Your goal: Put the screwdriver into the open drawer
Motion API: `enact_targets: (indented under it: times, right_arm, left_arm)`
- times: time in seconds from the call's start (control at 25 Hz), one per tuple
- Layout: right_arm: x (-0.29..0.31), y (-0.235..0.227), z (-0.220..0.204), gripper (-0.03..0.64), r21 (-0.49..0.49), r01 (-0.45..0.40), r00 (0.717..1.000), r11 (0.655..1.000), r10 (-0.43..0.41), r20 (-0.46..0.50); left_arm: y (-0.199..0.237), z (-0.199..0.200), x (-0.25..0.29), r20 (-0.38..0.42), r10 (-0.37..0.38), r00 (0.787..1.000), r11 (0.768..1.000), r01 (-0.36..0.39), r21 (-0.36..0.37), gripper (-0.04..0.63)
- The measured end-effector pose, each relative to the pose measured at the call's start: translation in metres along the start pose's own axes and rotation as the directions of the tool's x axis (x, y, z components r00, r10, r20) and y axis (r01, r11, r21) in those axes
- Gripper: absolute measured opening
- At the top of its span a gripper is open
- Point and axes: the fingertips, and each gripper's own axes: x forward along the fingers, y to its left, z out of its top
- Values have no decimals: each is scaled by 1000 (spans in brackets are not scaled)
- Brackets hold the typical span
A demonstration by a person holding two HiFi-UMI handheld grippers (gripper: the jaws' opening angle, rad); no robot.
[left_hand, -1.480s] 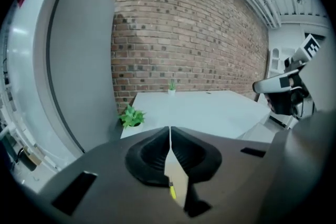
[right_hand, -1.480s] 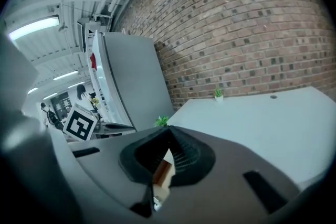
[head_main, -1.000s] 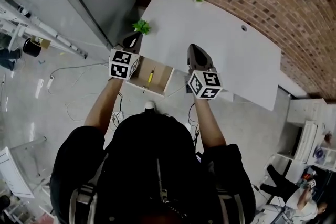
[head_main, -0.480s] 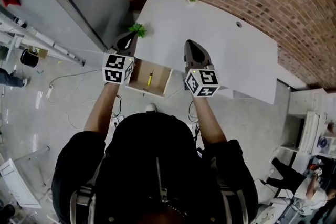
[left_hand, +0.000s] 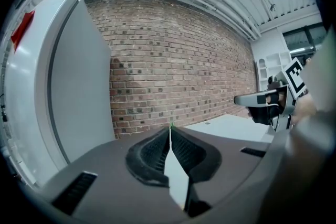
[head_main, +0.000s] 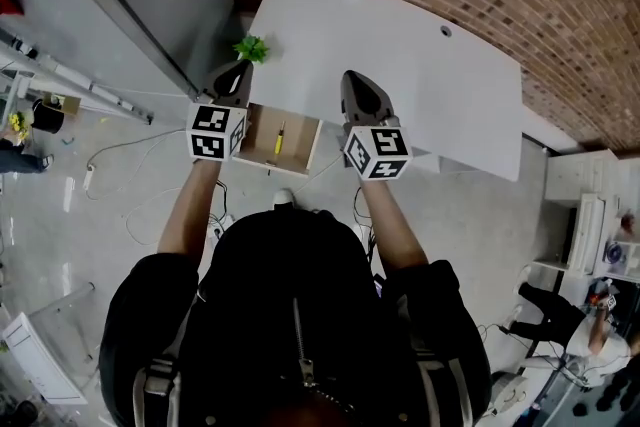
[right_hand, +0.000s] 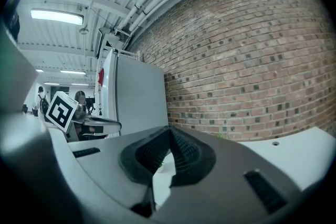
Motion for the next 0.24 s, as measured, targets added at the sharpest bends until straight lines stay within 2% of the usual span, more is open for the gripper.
enact_targets:
  times: [0.24]
  right_arm:
    - [1,3,-5,-5,8,3,1000,1000,-3,-7]
  left_arm:
    - [-1,-10,-2,-13,-11,1000,1000,11,-21,29]
